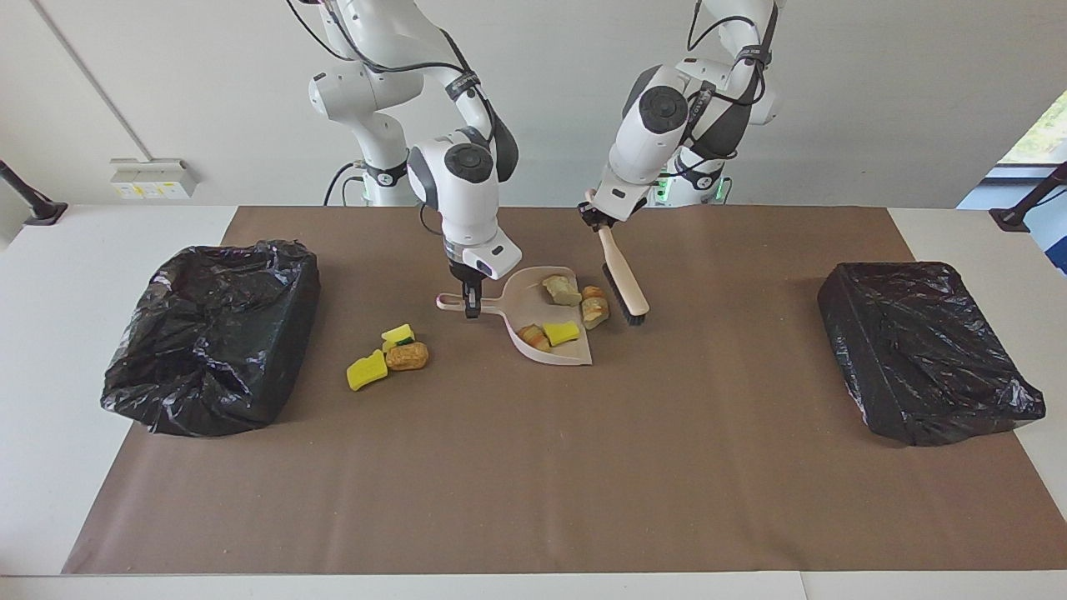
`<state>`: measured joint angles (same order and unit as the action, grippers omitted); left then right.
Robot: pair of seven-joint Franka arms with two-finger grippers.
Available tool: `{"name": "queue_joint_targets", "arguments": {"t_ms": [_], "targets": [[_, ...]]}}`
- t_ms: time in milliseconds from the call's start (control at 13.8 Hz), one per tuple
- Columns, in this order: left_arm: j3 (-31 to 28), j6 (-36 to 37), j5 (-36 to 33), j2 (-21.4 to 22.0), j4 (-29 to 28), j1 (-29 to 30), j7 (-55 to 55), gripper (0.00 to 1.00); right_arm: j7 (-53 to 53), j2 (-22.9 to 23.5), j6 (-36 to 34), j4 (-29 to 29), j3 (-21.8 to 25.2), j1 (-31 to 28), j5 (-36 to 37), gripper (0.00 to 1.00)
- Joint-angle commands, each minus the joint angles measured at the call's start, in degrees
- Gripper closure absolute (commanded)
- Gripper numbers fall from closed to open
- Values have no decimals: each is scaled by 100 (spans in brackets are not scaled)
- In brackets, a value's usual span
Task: Sweep and dump trash in bin
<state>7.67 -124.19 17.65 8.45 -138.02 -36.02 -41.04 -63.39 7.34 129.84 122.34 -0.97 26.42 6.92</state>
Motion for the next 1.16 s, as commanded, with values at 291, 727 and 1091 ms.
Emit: {"name": "queue_joint_targets", "arguments": {"t_ms": [291,727,1091], "targets": [[-29,-501,397,-344,557,-458,-61,100,-183,-22,112,97,-26,-93,108,100],[-90,244,-332,-133,583,68,-18,100,-183,-22,112,97,-26,-93,108,100],[-90,1158,-526,376,820,622,324,100,-130,-13,33,45,-26,-128,73,100]]}}
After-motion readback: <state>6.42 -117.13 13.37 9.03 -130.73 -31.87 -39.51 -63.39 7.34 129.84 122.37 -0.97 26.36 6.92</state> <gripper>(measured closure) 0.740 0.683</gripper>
